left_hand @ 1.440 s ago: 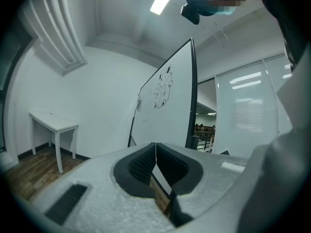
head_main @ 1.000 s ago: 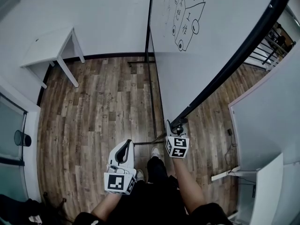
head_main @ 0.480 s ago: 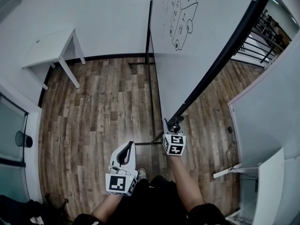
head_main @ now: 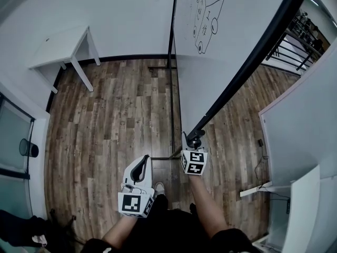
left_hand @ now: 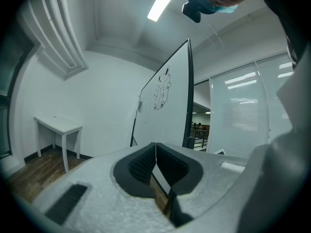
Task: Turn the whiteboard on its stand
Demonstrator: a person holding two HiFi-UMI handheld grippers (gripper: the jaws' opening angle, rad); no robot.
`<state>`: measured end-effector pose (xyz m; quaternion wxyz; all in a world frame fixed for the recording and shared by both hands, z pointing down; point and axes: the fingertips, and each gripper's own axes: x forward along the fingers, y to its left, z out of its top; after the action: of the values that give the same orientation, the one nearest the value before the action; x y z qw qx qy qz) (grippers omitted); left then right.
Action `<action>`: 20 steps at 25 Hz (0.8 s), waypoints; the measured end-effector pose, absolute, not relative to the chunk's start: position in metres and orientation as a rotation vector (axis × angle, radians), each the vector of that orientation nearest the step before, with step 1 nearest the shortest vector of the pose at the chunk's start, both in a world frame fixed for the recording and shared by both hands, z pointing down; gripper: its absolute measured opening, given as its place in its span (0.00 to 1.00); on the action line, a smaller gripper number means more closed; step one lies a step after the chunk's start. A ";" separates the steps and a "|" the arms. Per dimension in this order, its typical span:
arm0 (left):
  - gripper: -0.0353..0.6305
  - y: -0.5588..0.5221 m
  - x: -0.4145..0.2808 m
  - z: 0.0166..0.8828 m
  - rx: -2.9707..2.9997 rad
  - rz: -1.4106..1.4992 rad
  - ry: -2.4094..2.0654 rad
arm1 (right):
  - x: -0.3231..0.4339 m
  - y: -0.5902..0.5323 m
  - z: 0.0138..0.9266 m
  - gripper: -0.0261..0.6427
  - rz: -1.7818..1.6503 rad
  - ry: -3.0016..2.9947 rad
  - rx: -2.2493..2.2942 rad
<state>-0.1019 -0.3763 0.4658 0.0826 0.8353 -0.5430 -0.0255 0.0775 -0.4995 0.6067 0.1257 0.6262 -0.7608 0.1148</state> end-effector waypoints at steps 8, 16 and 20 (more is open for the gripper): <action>0.08 -0.330 -0.101 0.470 2.451 -0.076 -1.664 | 0.073 -0.460 0.611 0.29 0.341 -2.228 1.804; 0.08 -0.276 -0.094 0.478 2.449 -0.085 -1.668 | 0.072 -0.406 0.617 0.29 0.328 -2.248 1.784; 0.08 -0.255 -0.095 0.474 2.453 -0.096 -1.678 | 0.070 -0.381 0.615 0.29 0.326 -2.249 1.788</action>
<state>-0.0955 -0.2554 0.4738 0.0841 0.8220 -0.5623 -0.0322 0.0699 -0.3807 0.6149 0.1244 0.6136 -0.7717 0.1117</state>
